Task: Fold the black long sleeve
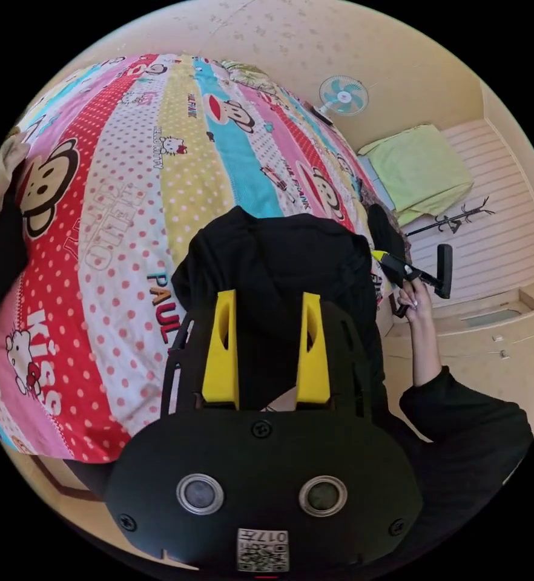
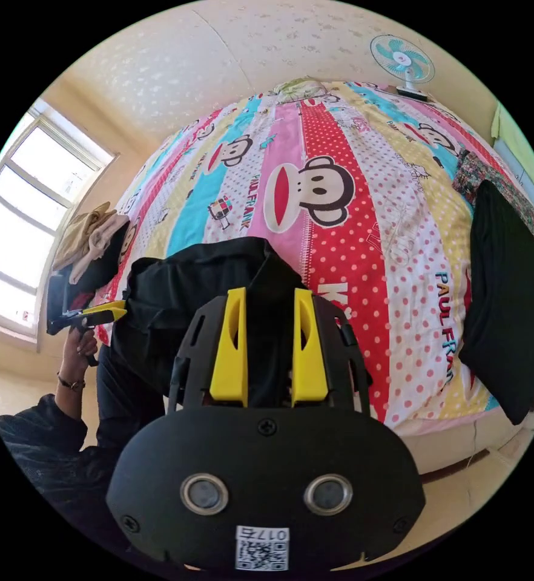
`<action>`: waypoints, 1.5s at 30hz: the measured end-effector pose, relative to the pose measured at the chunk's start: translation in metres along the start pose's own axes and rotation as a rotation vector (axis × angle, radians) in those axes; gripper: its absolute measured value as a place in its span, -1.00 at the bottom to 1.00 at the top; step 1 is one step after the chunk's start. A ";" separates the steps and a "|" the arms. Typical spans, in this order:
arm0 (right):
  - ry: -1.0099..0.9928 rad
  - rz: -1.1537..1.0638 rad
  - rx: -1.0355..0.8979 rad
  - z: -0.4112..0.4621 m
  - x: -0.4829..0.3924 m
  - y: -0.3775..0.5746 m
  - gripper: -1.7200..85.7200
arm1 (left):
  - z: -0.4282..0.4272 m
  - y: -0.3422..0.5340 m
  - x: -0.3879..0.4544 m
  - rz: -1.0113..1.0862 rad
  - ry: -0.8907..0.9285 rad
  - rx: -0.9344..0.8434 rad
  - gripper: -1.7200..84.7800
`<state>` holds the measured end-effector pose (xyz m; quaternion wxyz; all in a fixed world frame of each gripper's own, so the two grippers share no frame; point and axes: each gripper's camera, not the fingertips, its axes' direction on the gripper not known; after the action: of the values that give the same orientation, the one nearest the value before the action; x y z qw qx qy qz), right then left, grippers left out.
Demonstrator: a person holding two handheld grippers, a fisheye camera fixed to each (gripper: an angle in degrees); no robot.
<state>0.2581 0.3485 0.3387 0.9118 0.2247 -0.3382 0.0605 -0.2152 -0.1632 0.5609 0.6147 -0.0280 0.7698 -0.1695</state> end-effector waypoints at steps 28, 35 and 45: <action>-0.144 -0.186 0.166 -0.018 -0.089 0.033 -0.79 | 0.024 0.111 -0.104 -0.393 0.187 0.207 -0.54; 0.012 -0.247 -0.061 0.102 -0.098 0.019 -0.92 | 0.063 0.152 -0.106 -0.482 0.265 0.225 -0.65; -0.166 0.142 0.141 -0.014 0.066 0.099 -0.94 | 0.084 0.082 0.024 -0.054 0.336 0.212 -0.88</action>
<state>0.2910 0.4401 0.4084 0.8561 0.2682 -0.4223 0.1300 -0.1274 -0.1113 0.4986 0.4724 0.0447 0.8383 -0.2685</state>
